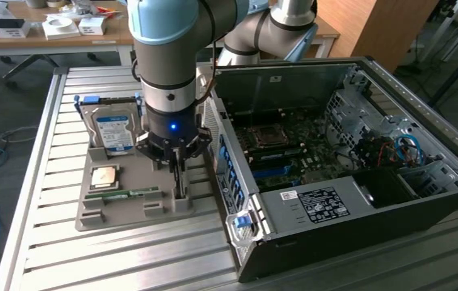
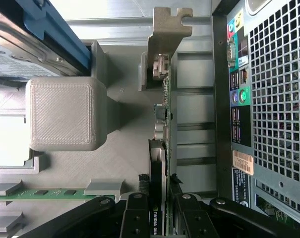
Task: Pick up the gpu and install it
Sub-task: 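Pick up the gpu and move the gpu toward the slot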
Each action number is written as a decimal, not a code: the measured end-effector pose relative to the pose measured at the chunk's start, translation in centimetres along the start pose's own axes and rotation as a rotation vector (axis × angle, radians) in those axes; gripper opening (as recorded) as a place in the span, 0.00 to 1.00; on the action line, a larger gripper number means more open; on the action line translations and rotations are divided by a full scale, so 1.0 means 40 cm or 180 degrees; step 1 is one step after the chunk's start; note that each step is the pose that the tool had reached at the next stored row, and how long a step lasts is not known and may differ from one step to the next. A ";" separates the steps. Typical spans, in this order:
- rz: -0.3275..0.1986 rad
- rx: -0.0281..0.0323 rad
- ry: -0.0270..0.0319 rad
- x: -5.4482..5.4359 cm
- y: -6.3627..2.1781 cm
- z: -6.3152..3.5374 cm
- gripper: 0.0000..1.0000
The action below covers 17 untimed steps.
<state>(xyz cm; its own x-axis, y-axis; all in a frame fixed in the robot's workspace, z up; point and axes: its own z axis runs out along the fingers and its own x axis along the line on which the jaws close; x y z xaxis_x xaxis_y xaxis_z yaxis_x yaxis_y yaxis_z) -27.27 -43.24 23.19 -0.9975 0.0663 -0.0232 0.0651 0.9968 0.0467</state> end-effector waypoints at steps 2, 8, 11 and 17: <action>0.0000 0.0000 0.0000 0.000 0.000 0.000 0.26; 0.0000 0.0000 0.0000 0.000 0.000 -0.004 0.26; 0.0000 0.0000 0.0000 0.000 0.000 -0.011 0.26; 0.0000 0.0000 0.0000 -0.001 0.001 -0.029 0.26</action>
<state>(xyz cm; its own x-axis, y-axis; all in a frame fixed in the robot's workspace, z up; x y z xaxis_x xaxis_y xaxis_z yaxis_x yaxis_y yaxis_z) -27.28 -43.24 24.34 -0.9975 0.0663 -0.0232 0.0652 0.9968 0.0467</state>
